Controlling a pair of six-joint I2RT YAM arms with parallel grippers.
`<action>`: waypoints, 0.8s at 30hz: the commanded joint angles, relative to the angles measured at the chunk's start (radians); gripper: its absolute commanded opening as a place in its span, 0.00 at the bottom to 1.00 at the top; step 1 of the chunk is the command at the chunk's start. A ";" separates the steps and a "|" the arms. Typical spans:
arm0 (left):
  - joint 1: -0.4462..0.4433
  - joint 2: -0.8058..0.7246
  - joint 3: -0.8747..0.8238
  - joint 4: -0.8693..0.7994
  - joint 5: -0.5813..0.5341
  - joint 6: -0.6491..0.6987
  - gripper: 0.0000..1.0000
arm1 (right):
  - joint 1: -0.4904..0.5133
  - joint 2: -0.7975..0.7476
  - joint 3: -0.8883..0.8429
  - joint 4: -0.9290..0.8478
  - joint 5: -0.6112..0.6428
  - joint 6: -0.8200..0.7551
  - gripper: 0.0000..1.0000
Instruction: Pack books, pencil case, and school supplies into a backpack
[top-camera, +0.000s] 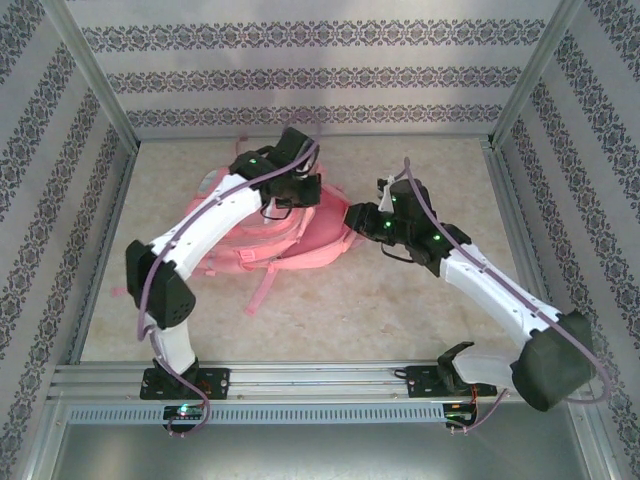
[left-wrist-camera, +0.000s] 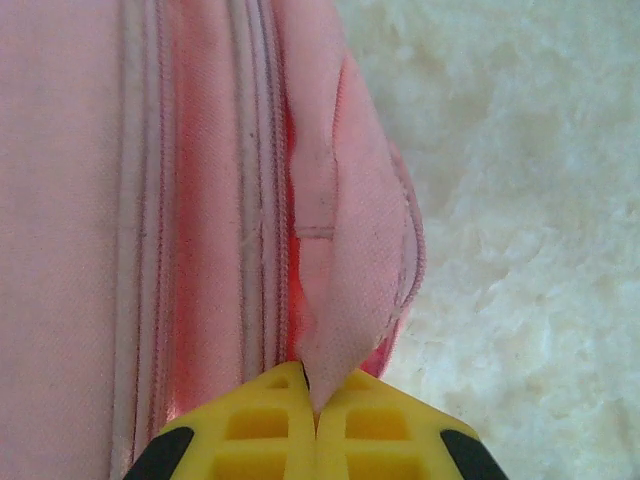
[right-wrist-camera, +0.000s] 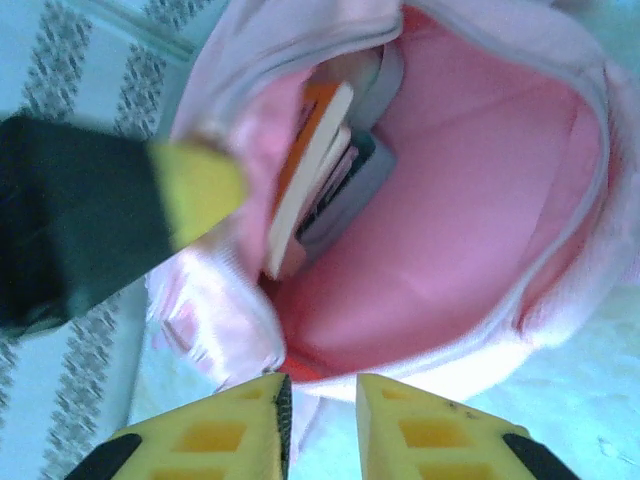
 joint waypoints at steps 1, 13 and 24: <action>-0.032 0.089 0.066 0.075 0.070 -0.043 0.00 | 0.061 -0.019 -0.047 -0.028 0.072 -0.139 0.25; 0.020 -0.171 -0.028 0.010 -0.121 -0.106 0.53 | 0.275 0.087 -0.065 -0.009 0.162 -0.191 0.45; 0.254 -0.516 -0.578 0.054 0.037 -0.300 0.61 | 0.215 0.111 -0.075 -0.001 0.118 -0.059 0.35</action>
